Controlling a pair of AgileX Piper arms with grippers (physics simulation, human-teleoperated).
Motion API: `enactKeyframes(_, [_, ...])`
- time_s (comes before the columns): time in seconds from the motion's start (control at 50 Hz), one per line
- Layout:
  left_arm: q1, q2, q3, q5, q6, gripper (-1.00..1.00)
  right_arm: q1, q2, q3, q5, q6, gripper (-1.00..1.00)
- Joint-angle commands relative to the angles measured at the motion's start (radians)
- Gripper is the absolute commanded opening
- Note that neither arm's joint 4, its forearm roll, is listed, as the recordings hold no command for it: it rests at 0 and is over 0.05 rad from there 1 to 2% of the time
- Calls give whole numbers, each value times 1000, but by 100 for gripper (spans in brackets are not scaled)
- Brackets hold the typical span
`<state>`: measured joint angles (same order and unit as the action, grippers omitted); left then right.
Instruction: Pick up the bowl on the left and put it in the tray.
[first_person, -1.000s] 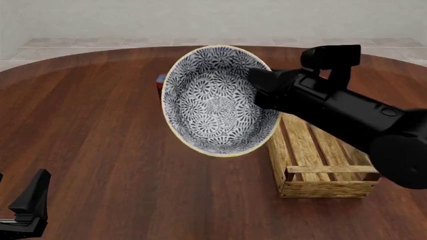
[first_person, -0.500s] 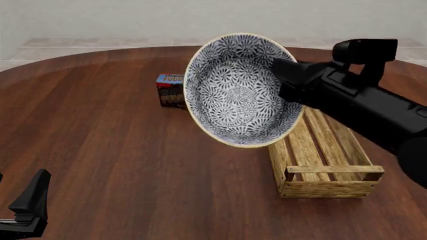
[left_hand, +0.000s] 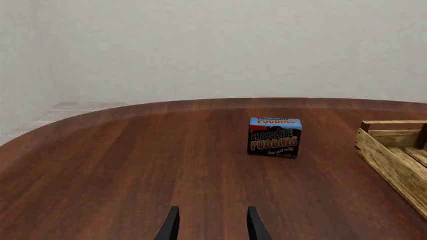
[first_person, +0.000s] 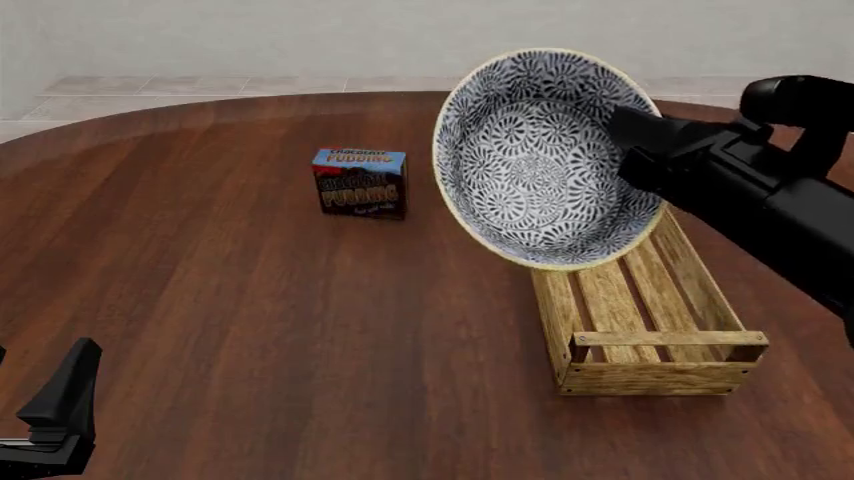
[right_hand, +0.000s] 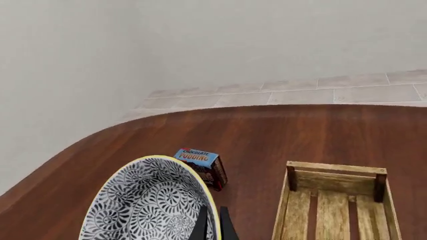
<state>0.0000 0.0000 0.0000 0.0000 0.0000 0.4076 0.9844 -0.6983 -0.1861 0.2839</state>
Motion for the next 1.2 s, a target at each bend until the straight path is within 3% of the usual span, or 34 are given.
enactKeyframes(0.02, [0, 0, 0, 0, 0, 100, -39, -27, 10, -2, 26, -100])
enactKeyframes(0.56, [0, 0, 0, 0, 0, 100, -129, -90, 25, 26, 10, -100])
enactKeyframes(1.2, [0, 0, 0, 0, 0, 100, -257, -103, 115, -9, 73, -100])
